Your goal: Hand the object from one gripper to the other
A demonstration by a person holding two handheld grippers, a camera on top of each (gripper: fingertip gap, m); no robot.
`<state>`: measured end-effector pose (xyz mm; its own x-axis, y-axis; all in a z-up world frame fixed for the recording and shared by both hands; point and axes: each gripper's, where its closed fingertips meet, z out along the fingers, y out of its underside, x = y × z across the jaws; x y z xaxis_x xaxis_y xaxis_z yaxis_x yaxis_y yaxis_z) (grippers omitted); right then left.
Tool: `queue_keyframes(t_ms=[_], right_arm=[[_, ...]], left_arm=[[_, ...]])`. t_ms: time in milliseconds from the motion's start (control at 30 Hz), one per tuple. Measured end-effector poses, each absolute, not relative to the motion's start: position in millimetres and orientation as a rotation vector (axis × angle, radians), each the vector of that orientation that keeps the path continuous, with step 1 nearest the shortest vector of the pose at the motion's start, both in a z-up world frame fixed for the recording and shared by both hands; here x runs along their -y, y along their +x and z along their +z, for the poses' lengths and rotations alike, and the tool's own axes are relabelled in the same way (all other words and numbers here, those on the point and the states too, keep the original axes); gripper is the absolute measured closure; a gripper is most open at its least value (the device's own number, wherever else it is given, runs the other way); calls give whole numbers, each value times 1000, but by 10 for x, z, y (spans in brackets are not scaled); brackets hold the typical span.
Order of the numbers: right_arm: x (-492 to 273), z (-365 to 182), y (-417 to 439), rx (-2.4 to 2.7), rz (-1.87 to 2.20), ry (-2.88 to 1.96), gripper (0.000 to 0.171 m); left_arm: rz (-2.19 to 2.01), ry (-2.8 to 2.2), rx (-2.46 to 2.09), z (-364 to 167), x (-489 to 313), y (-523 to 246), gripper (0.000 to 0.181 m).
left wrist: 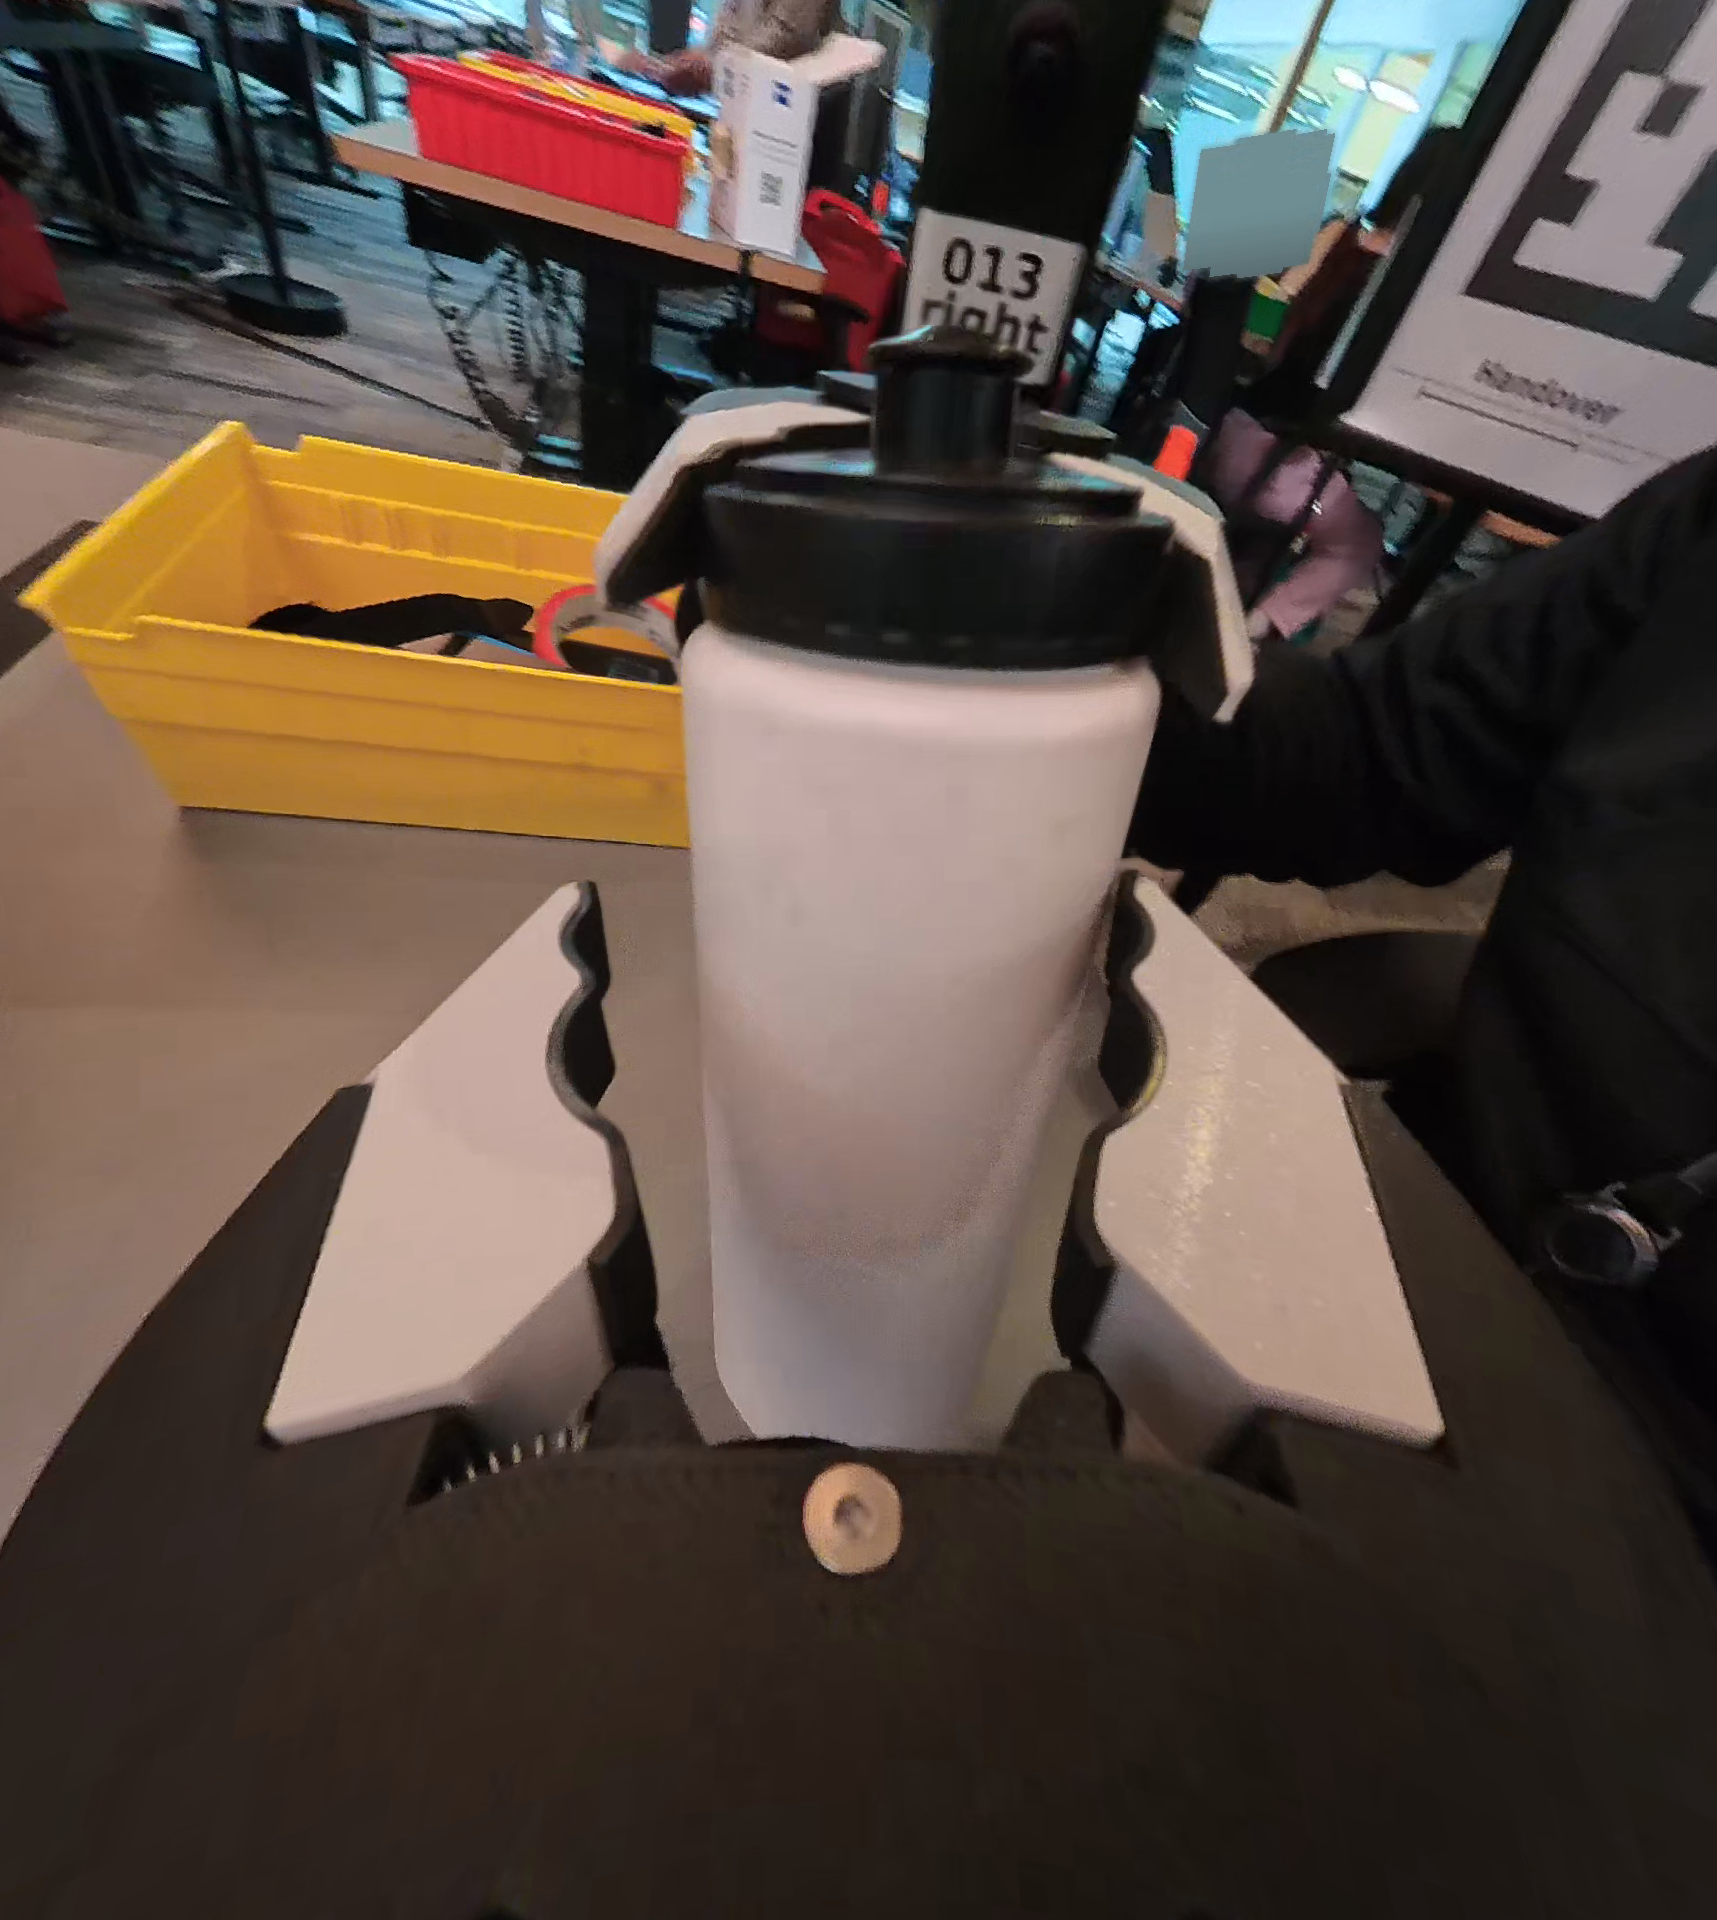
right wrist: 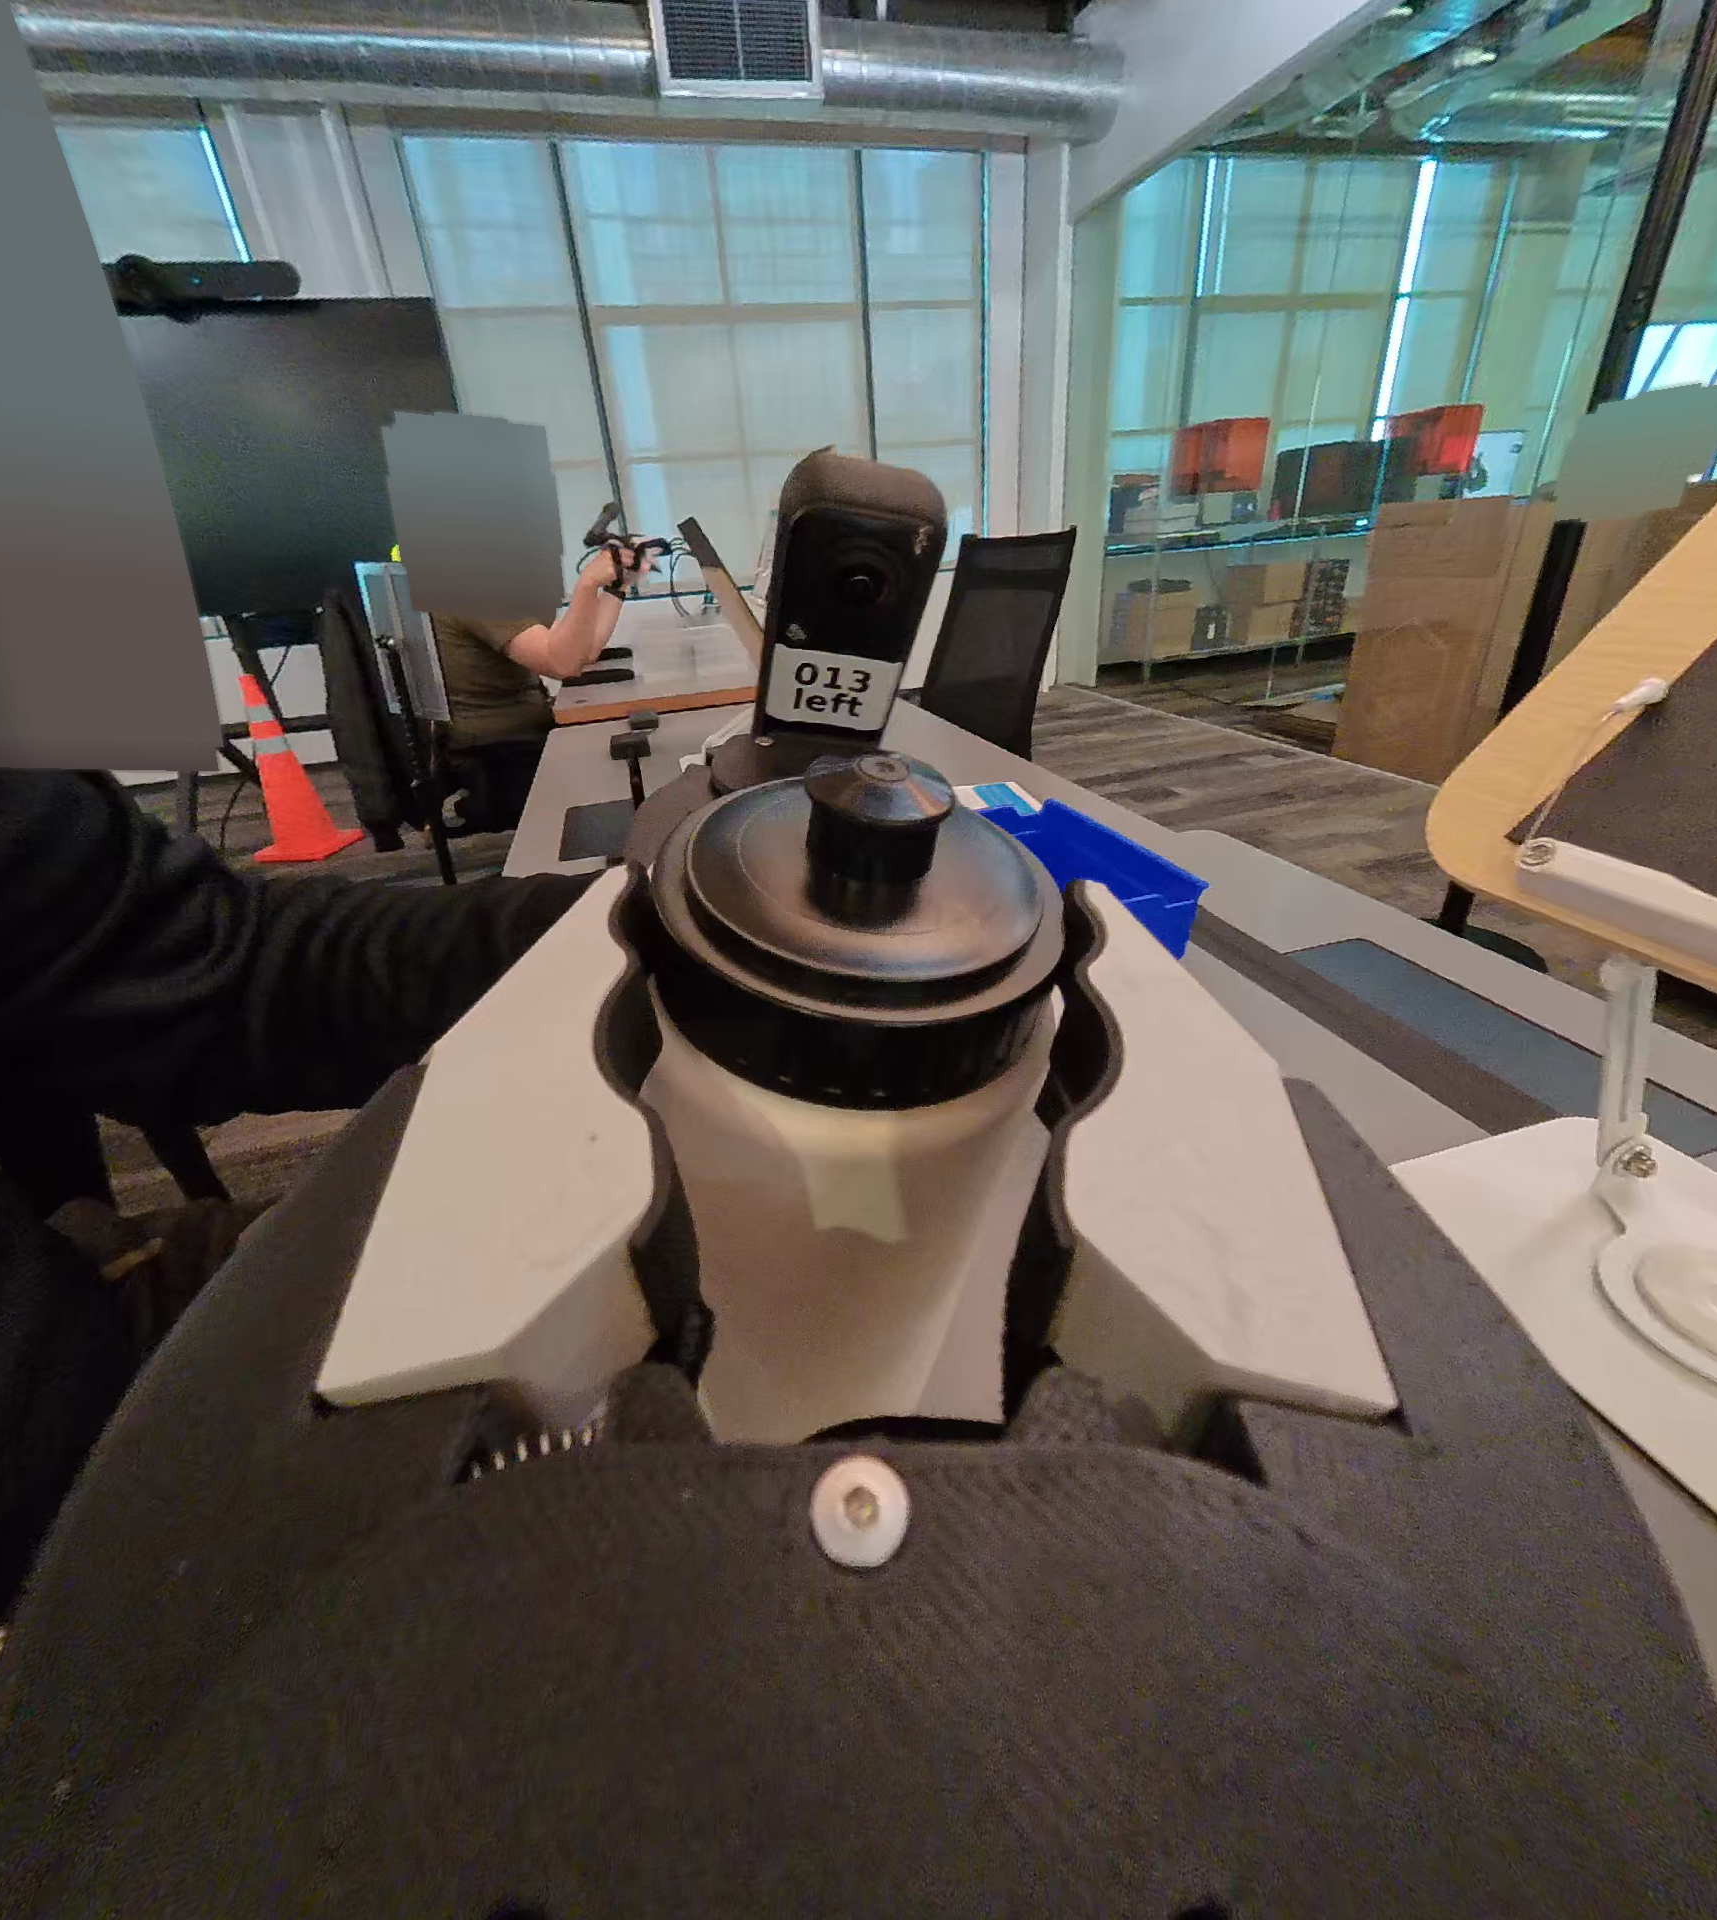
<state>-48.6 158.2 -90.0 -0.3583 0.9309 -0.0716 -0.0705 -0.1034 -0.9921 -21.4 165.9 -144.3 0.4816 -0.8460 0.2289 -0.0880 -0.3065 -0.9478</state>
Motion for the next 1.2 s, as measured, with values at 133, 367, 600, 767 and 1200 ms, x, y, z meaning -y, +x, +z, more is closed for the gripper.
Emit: queue_keyframes(t_ms=[133,367,600,767,1200], right_arm=[[-1737,-740,-437,1284,1588,-996,96],[-2015,-158,-201,1020,1765,-865,96],[-2151,178,-41,835,1848,-756,96],[-2149,95,-50,789,1884,-758,96],[-2135,-71,-32,779,1886,-788,95]], left_arm=[[-956,-1724,-571,-1427,-1669,-444,73],[-1159,-1462,-124,-1562,-1555,-747,48],[-1340,-1143,-30,-1384,-1526,-533,48],[-1391,-1005,4,-1246,-1563,-478,74],[-1435,-1014,13,-1248,-1552,-468,89]])
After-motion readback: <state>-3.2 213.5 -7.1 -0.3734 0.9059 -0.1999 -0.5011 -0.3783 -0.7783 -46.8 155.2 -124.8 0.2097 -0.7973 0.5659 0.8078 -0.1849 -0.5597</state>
